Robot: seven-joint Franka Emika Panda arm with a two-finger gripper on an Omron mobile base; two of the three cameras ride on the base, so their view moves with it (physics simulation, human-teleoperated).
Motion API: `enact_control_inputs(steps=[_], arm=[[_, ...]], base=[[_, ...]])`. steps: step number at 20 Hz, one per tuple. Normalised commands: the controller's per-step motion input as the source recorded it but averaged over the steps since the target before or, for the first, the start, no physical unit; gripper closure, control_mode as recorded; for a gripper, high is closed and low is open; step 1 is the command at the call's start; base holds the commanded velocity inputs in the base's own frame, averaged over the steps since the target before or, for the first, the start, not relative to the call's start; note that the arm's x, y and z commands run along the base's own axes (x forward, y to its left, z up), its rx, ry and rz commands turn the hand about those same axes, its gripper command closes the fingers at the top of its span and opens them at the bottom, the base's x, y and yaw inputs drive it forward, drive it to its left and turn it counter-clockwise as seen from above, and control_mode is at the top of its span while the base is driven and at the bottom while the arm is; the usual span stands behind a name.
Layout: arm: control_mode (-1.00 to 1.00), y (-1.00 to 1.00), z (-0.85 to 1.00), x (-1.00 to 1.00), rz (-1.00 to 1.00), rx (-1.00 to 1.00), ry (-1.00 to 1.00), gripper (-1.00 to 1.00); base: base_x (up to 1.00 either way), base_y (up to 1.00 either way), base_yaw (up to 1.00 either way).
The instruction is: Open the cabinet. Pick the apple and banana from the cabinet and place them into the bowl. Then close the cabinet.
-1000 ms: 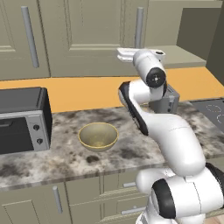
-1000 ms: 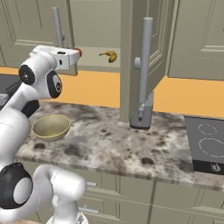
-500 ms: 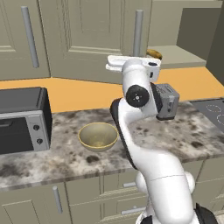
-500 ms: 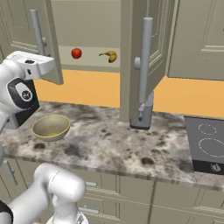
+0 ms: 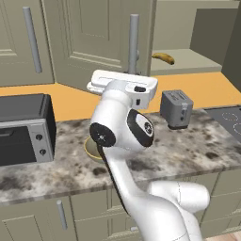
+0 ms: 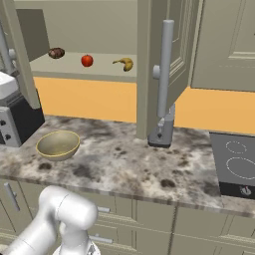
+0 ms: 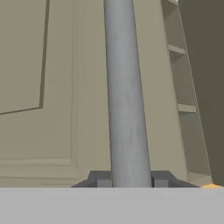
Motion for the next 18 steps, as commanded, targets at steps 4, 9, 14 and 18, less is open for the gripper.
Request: enact_control_inputs(steps=[4,9,14,18], arm=[[-1.00,0.59,0.00,-0.11,-0.10,-0.10,-0.02,-1.00],[-1.00,0.00,0.00,-0.25,0.01,0.00,-0.04,-1.00],[-1.00,-0.03,0.00,-0.99,0.00,0.00,-0.08,-1.00],[-1.00,-0.18,0.00,-1.00,0.00,0.01,-0.03,-1.00]], base=[[0.00,0.00,0.00],[0.00,0.00,0.00],[0.00,0.00,0.00],[0.00,0.00,0.00]])
